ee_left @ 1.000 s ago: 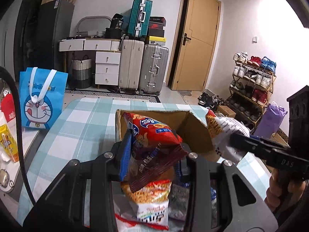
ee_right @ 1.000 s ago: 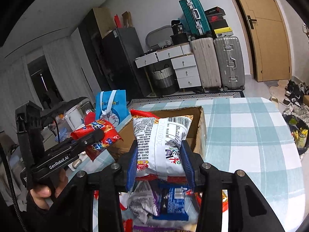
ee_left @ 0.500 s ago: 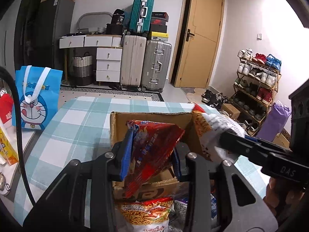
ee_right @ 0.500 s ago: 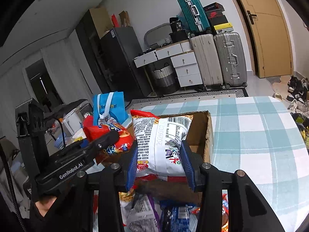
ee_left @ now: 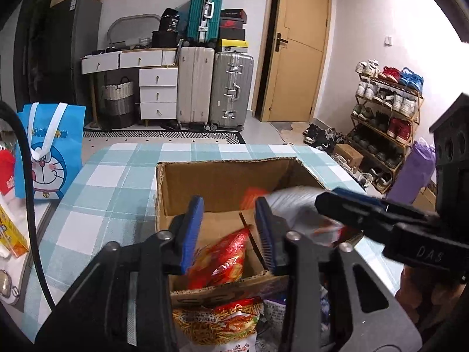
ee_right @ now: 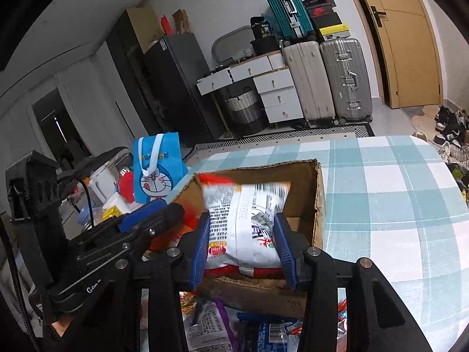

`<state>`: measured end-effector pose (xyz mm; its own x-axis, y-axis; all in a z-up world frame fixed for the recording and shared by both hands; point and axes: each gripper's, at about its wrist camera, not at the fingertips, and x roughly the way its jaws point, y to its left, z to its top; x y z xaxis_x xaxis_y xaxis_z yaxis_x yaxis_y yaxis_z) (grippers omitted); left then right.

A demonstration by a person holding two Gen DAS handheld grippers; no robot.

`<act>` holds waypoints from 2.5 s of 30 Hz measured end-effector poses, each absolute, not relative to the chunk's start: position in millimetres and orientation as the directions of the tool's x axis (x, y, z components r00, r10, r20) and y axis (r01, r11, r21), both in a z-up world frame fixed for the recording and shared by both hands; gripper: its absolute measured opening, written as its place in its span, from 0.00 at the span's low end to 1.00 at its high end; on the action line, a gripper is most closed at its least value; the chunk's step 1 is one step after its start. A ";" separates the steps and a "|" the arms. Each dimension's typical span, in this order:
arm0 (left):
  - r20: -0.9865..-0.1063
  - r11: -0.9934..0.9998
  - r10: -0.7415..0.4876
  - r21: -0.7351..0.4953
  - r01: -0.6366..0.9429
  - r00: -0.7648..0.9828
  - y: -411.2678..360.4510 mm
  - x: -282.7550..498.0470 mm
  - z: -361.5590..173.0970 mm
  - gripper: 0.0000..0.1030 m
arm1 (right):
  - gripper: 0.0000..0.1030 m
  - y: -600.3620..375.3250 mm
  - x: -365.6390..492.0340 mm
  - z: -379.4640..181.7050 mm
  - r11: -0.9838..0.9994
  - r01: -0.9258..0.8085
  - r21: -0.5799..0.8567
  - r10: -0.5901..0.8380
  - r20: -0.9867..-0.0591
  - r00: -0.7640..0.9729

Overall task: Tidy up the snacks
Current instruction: 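Withdraw both tools from the box back toward the snack pile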

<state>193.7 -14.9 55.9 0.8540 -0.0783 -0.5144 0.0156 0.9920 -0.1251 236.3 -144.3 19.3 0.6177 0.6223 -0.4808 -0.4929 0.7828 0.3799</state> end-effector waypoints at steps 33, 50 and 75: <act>-0.609 0.996 -0.024 -0.079 -0.030 0.793 17.2 47.8 13.3 0.99 | 1.00 -213.1 112.1 -19.1 0.868 -0.446 0.220 0.480 -0.603 0.637; -0.647 0.997 -0.047 -0.083 -0.009 0.761 17.9 60.1 -2.9 0.99 | 1.00 -237.0 128.2 -43.4 0.915 -0.383 0.124 0.345 -0.732 0.588; -0.681 0.995 -0.040 -0.096 -0.035 0.731 28.8 70.1 -19.6 0.99 | 1.00 -213.5 132.7 -80.8 0.895 -0.446 0.023 0.273 -0.818 0.506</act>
<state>70.1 28.8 -19.6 0.7310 -0.0395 -0.6812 -0.0352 0.9948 -0.0955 132.7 -213.5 -80.8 0.5064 0.2735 -0.8178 -0.4459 0.8948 0.0231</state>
